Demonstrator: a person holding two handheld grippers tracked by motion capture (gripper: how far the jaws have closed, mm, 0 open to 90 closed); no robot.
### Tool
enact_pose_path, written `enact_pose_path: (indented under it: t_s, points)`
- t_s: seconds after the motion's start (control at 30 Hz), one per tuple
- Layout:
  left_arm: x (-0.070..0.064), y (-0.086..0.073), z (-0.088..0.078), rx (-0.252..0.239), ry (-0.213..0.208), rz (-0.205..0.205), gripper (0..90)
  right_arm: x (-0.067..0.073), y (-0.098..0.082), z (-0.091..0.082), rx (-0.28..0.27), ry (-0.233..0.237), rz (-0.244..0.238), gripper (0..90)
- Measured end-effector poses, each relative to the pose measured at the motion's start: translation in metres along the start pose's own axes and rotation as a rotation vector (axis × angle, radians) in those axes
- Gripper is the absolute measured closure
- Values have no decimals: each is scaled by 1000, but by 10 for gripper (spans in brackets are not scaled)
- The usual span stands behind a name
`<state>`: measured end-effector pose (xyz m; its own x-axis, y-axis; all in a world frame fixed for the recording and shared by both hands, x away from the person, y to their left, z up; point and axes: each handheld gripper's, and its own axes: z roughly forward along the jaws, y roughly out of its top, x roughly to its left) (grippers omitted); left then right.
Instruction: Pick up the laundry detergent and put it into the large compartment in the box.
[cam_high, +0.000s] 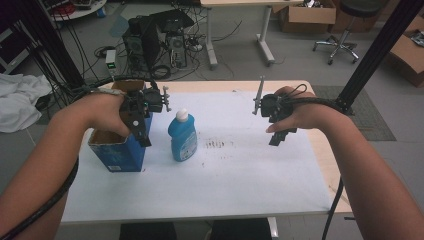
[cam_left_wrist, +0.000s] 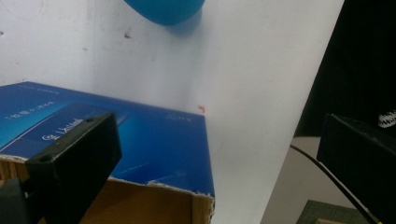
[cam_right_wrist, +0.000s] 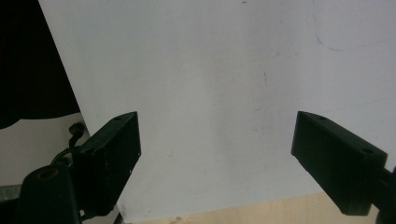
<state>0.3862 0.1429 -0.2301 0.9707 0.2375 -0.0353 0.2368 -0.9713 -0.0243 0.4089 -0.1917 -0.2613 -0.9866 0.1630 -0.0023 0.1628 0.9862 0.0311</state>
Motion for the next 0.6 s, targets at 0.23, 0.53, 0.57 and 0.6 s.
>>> enact_pose_path:
  t_s: [0.23, 0.53, 0.57, 0.6]
  points:
    - [1, 1, 1, -17, -1, -2, 4, -4, 0, 3, -1, 3, 2, 158]
    - [-6, 9, 0, -11, -9, -34, 3, 0, 1, 5, 2, -1, -23, 160]
    - [-6, 9, 0, -11, -9, -34, 3, 1, 1, 4, 3, -1, -26, 159]
    - [-8, 11, -2, -10, -16, -47, 4, 2, 0, 4, 1, -1, -31, 159]
